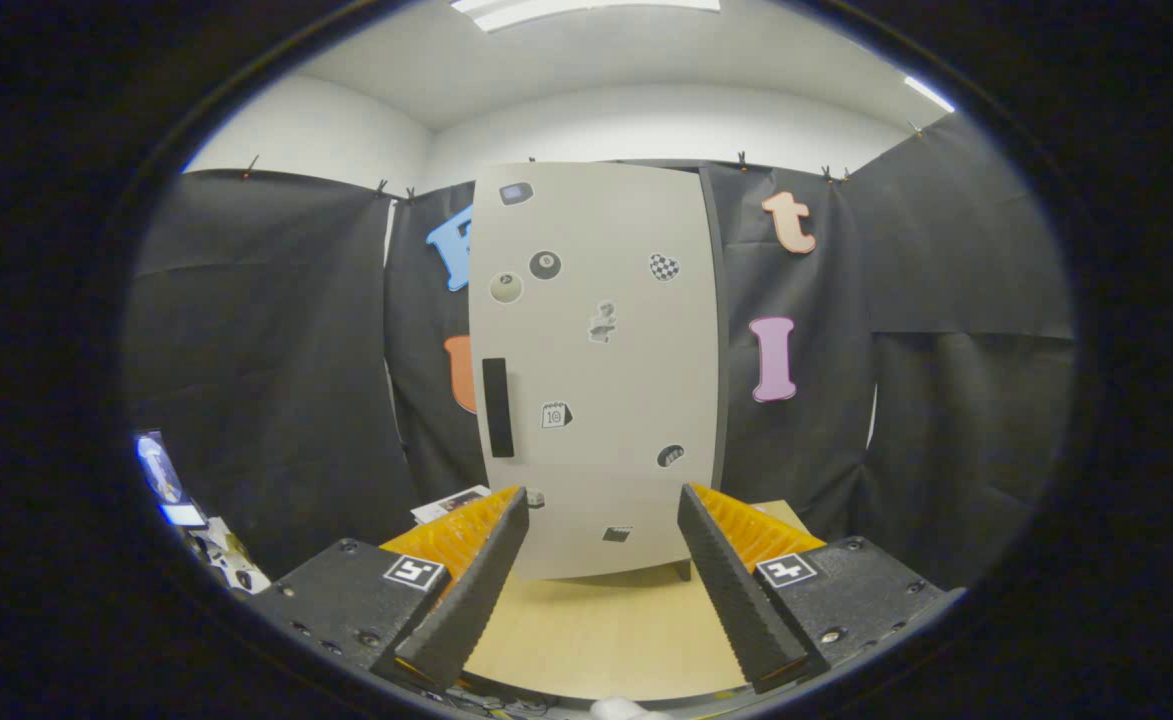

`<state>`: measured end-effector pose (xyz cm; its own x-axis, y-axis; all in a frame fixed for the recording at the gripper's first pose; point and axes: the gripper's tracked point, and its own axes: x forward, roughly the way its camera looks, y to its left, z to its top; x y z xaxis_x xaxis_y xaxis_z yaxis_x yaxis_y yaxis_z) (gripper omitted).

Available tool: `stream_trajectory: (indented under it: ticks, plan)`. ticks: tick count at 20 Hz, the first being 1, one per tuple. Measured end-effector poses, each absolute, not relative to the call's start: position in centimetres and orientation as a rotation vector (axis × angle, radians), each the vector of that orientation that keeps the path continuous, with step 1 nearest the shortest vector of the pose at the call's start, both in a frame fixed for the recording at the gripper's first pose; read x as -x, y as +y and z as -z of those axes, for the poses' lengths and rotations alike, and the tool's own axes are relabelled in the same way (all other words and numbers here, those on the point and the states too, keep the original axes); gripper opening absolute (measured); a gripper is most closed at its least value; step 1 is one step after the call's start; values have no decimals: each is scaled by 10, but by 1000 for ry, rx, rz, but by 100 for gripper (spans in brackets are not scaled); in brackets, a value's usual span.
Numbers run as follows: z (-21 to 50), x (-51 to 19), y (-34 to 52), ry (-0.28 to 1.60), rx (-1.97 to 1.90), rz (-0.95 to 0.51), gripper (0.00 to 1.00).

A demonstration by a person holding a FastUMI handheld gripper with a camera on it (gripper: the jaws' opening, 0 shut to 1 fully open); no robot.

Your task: Open the shoe cabinet door, grab the shoes and put them into the shoe cabinet, then close the shoe cabinet door.

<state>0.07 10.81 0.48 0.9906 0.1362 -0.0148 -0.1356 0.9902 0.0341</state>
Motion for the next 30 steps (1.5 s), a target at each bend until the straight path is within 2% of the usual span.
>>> stream_trajectory:
  ticks: [16,30]
  plan:
    - [-6,5,100,11,-43,-130,98]
    - [-3,4,72,4,-51,-53,98]
